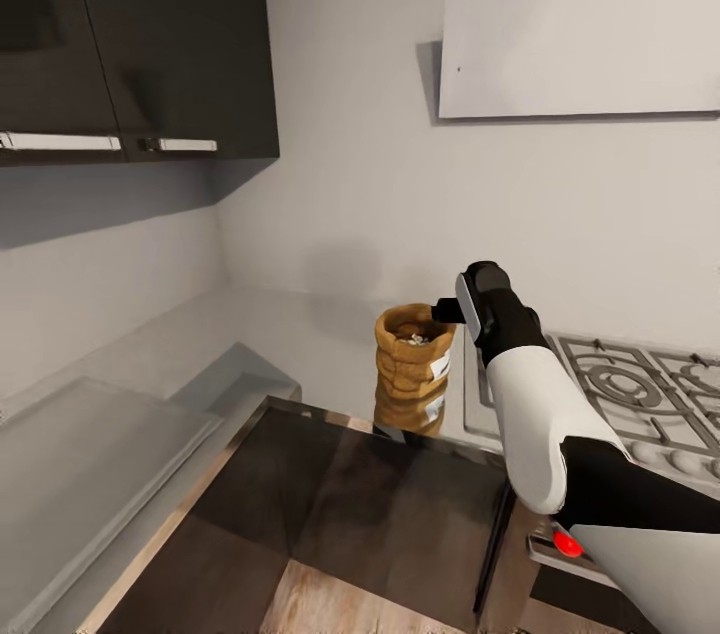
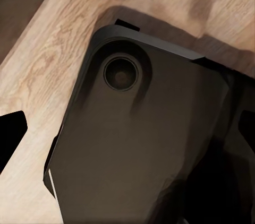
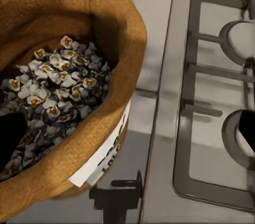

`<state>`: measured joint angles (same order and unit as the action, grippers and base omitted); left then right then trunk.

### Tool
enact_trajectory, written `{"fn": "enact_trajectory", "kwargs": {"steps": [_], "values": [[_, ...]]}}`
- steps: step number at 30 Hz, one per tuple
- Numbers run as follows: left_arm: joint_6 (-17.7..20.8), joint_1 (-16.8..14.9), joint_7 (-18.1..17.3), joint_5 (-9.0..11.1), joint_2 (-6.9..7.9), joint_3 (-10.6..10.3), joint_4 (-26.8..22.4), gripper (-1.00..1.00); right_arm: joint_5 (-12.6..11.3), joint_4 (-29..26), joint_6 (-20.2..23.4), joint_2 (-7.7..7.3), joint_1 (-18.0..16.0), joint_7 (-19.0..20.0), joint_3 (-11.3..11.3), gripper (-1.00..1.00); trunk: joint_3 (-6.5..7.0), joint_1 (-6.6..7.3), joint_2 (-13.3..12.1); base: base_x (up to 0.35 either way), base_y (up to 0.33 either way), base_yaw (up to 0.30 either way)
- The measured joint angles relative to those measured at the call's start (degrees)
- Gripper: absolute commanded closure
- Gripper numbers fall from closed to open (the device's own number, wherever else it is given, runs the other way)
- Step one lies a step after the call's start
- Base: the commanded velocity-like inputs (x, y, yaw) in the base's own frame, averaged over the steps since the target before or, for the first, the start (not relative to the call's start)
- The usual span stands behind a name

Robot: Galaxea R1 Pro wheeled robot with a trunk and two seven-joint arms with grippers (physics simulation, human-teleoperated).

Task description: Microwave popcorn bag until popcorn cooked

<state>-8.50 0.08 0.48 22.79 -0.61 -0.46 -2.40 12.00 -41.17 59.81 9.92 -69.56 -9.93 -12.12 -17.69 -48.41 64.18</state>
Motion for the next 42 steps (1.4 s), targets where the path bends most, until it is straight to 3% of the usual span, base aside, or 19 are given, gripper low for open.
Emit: {"fn": "enact_trajectory", "kwargs": {"steps": [10,24,29,34,42], "values": [[0.0,0.0,0.0,0.1,0.0,0.0,0.0,-1.0,-0.5,3.2,0.0,0.0,0.0,0.1,0.0,-1.0,0.0,0.01,0.0,-0.004,0.0,0.0],[0.0,0.0,0.0,0.1,0.0,0.0,0.0,-1.0,-0.5,3.5,0.0,0.0,0.0,0.2,0.0,-1.0,0.0,0.01,0.0,0.041,0.0,0.0],[0.0,0.0,0.0,0.1,0.0,0.0,0.0,-1.0,-0.7,6.6,0.0,-0.01,0.0,0.3,0.0,-1.0,0.0,0.01,0.0,0.0,0.0,0.0],[0.0,0.0,0.0,0.1,0.0,0.0,0.0,-1.0,-3.1,7.0,0.0,-0.01,0.0,0.2,-0.3,-1.0,0.0,0.01,0.0,0.0,0.0,0.0],[-0.1,0.0,0.0,0.1,0.0,0.0,0.0,-1.0,-3.5,7.0,-1.1,-0.01,0.0,0.0,-0.7,-1.0,0.0,0.01,0.0,0.0,0.0,0.0]]}}
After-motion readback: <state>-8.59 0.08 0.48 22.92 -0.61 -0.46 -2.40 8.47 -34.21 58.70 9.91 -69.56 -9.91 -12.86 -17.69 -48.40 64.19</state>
